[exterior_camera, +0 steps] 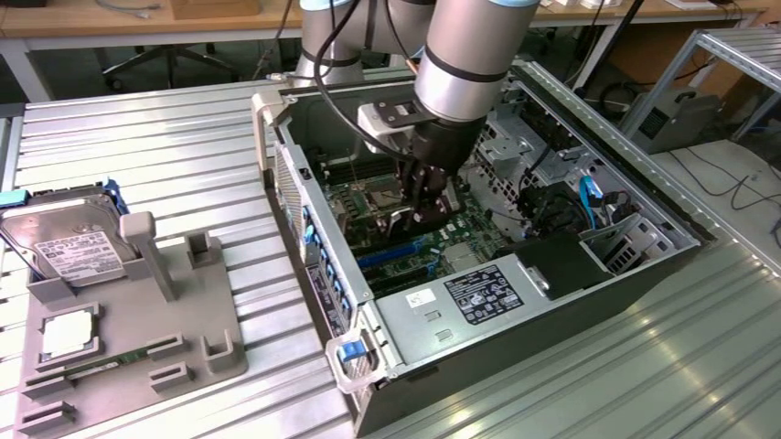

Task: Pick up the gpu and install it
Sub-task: 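Insert the gpu into the slot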

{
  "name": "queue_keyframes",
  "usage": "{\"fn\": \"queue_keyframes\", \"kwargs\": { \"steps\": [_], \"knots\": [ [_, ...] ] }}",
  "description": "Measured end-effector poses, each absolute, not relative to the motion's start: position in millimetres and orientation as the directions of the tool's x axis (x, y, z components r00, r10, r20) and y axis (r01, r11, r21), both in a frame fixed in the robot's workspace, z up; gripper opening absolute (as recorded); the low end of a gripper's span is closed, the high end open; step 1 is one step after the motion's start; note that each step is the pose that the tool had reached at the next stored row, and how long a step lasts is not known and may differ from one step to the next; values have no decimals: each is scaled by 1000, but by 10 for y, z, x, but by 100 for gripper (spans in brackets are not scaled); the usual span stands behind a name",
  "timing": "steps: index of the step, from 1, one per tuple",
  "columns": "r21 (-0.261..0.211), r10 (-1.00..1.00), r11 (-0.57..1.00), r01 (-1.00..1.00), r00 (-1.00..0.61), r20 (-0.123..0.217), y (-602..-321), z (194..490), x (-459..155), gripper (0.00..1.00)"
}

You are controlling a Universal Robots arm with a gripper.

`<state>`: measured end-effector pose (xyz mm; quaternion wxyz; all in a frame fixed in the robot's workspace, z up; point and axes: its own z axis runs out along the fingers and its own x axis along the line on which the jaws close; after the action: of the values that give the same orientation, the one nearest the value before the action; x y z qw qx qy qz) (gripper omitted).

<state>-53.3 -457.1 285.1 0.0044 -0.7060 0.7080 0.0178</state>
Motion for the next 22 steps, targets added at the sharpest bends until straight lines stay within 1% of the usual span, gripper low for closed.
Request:
{"fn": "queue_keyframes", "kwargs": {
  "steps": [22],
  "knots": [
    [19,-1000,2,-1000,-3,-31,-4601,2836,-609,27]
  ]
}}
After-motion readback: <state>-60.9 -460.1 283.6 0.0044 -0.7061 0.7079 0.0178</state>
